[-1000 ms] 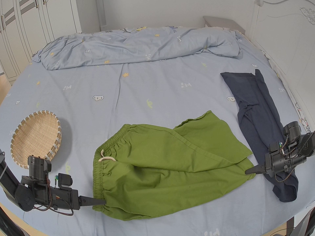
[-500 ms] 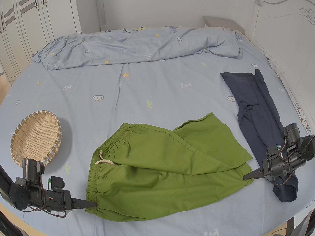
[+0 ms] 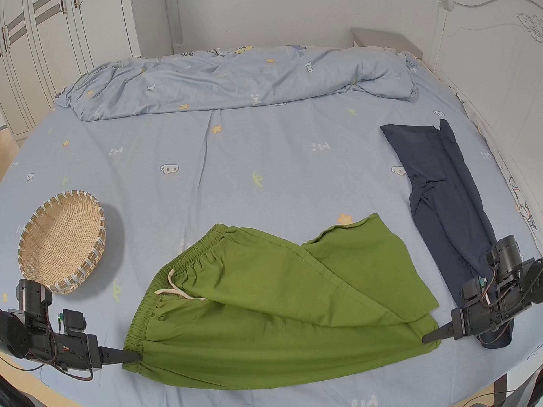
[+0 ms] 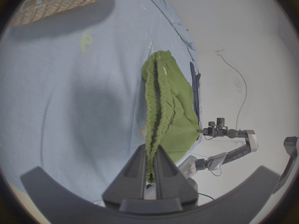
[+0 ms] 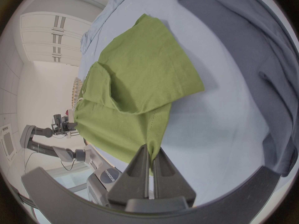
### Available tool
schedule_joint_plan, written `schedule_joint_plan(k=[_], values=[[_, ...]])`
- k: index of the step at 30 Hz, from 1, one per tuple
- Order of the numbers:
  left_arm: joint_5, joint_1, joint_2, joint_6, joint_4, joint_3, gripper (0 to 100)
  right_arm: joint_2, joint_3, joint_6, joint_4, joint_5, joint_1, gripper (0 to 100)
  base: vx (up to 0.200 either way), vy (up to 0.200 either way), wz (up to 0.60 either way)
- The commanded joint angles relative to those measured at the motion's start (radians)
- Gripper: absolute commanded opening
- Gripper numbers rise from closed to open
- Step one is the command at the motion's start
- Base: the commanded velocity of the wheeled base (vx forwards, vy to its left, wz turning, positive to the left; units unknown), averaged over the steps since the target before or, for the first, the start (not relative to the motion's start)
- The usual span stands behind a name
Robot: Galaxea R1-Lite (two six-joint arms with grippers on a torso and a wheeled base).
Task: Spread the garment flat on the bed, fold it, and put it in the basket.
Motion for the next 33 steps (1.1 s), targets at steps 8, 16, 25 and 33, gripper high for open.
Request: schedule_joint_plan(k=[8,16,25,33], values=[[0.041,0.083,-0.080,0.048,0.131,0.003,0,0.001,0.159,0.006,-0.178,-0.008,0.109,0,0.000,0.000,0.00],[0.083,0.146,-0.055,0.081,0.166,0.003,0,0.044,0.159,0.017,-0.229,-0.008,0.148,0,0.000,0.000,0.00],[0.226,0.148,0.025,0.143,0.166,0.015,0,0.108,0.164,0.016,-0.256,-0.008,0.162,0,0.000,0.000,0.00],[0.226,0.134,0.032,0.143,0.162,0.029,0,0.134,0.172,0.017,-0.275,-0.008,0.169,0,0.000,0.000,0.00]])
